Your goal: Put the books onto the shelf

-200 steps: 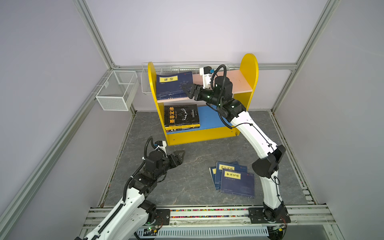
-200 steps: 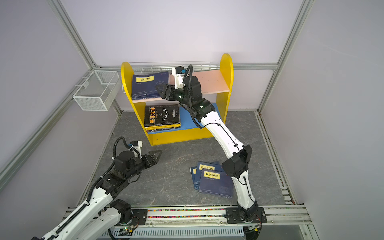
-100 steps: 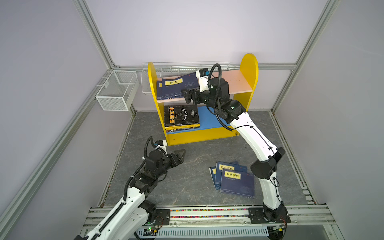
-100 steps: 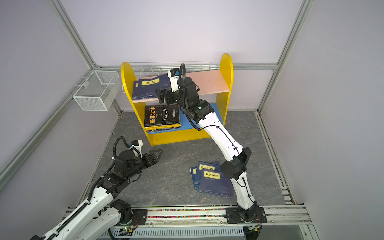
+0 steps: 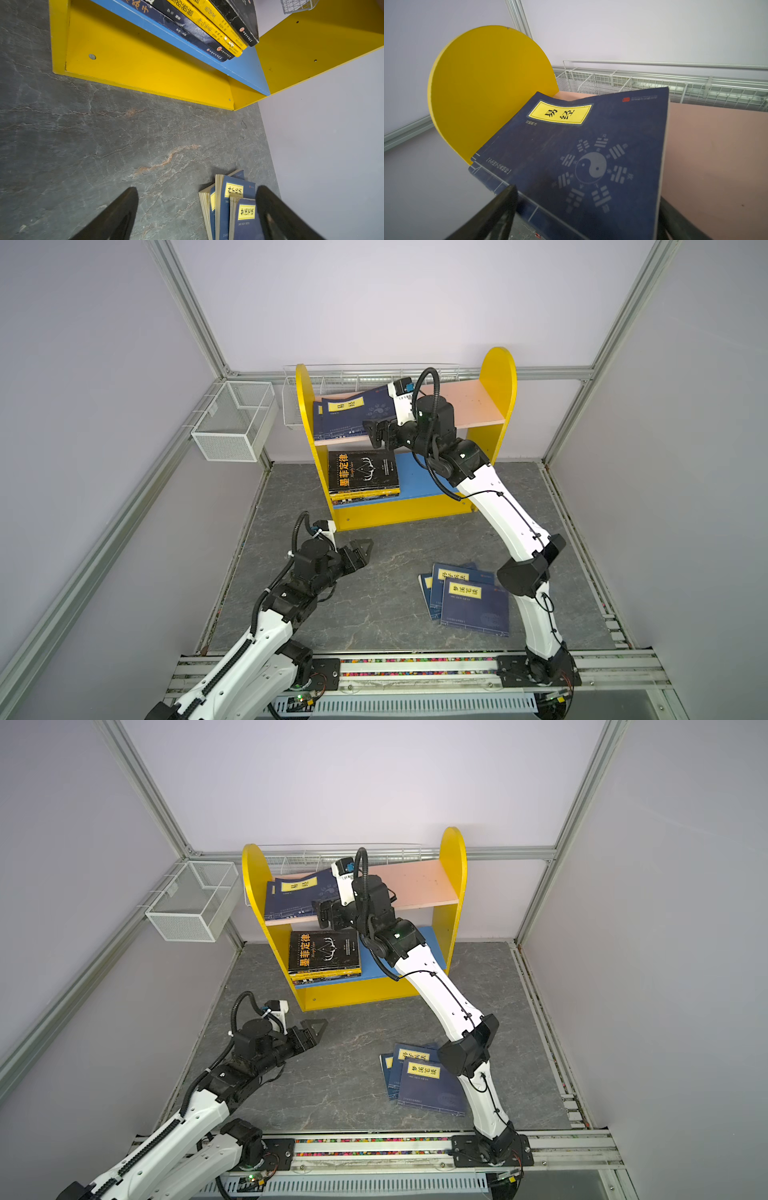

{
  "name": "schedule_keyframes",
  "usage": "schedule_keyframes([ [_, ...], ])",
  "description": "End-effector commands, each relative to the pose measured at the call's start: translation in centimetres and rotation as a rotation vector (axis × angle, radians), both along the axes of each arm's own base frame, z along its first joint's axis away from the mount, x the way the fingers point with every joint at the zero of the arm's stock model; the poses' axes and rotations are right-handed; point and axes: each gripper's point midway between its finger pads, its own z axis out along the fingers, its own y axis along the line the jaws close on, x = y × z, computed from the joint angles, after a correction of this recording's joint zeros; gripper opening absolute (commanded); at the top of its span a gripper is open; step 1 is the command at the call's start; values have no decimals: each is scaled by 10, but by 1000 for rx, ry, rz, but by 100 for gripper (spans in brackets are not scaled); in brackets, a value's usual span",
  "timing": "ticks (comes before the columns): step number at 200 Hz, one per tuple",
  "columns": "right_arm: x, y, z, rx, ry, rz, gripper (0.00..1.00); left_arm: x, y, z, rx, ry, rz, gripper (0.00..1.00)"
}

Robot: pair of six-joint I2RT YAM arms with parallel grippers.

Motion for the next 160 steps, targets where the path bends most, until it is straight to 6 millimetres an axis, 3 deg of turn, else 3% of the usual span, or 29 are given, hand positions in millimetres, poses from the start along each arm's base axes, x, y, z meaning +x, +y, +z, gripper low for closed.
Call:
schedule_keyframes([
  [1,0,25,-34,-38,47,43,94,0,0,0,0,-6,-6,89],
  [48,-3,39,-49,-108,23,11,97,-2,3,1,4,-11,0,89],
  [65,-1,36,-55,-176,-7,-41,100,-3,4,0,10,-8,5,89],
  [106,9,16,-68,-355,-70,-171,95,-3,5,-1,18,-4,6,89],
  [137,7,11,-65,-431,-122,-162,90,-3,4,0,16,-3,3,89],
  [160,-1,13,-51,-421,-164,-113,88,-2,3,-1,14,-1,1,89],
])
